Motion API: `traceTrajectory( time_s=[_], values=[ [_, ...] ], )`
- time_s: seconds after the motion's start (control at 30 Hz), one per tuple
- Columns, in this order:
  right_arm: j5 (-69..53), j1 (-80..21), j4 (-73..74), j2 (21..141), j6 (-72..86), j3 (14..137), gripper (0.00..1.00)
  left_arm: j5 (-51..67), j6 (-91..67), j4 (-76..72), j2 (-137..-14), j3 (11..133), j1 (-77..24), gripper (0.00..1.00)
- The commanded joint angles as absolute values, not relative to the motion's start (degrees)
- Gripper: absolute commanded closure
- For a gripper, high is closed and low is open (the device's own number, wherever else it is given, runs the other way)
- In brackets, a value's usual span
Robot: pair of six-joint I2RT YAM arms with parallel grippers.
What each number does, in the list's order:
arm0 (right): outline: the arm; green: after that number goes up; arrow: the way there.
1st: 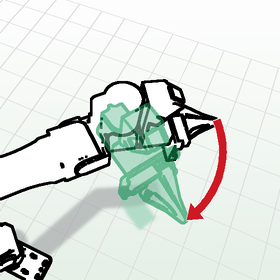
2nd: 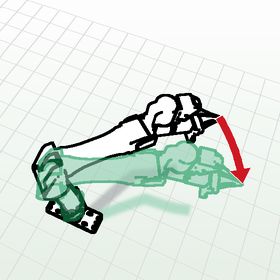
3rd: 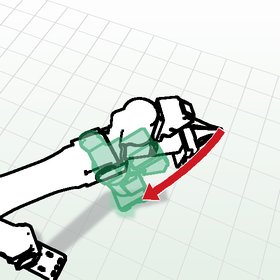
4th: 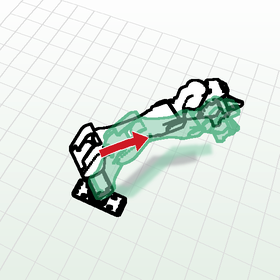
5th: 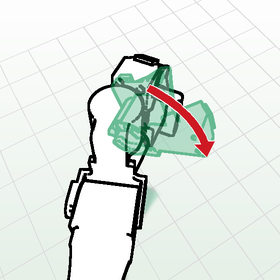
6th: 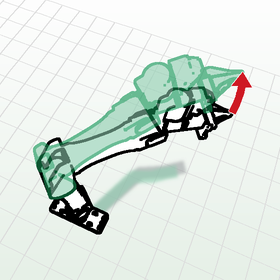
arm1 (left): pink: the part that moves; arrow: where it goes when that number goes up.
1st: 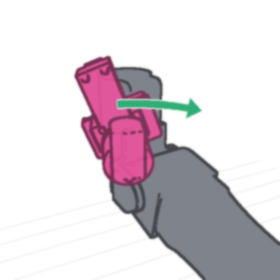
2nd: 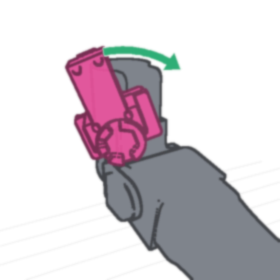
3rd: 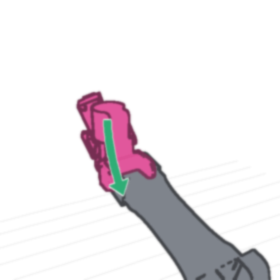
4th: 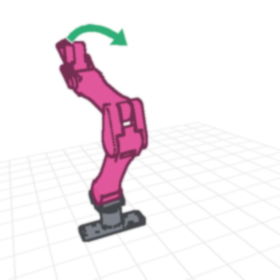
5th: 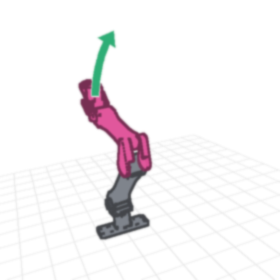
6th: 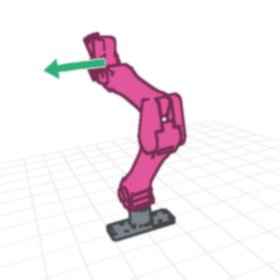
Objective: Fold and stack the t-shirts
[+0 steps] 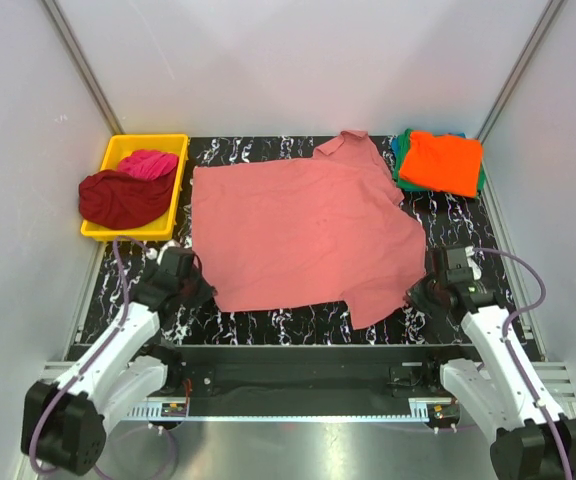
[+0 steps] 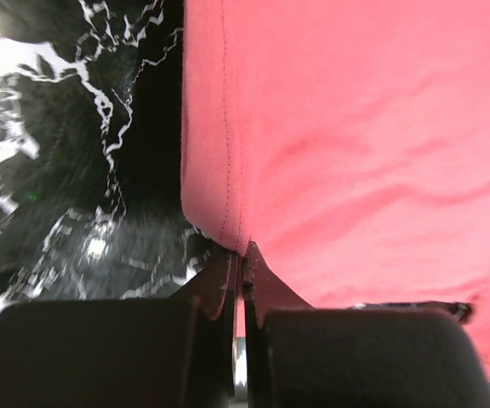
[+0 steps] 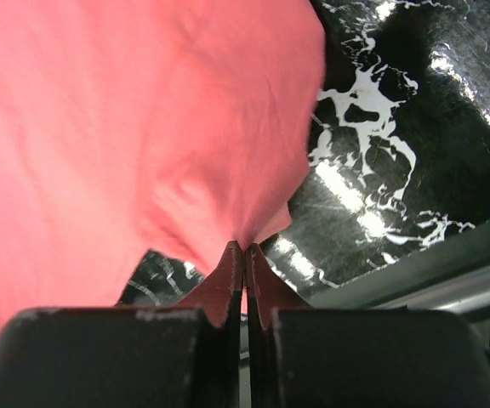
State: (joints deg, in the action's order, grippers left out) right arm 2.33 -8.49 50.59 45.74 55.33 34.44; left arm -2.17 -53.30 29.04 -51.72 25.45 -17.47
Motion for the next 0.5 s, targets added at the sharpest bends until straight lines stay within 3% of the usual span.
traceTrajectory(
  time_s=[0.0,0.2,0.47],
  values=[
    [3.16,-8.26,55.37,42.37,53.88,39.72,1.00,-5.27,-52.03,37.70,-46.77,31.02,-17.49,1.00],
    [3.25,-8.35,51.86,47.97,49.40,47.71,1.00,-4.66,-49.66,39.73,-49.38,36.55,-16.62,1.00],
    [4.13,-8.26,45.09,67.57,39.22,64.41,1.00,-3.87,-42.63,39.20,-62.55,46.92,-10.56,1.00]
  ],
)
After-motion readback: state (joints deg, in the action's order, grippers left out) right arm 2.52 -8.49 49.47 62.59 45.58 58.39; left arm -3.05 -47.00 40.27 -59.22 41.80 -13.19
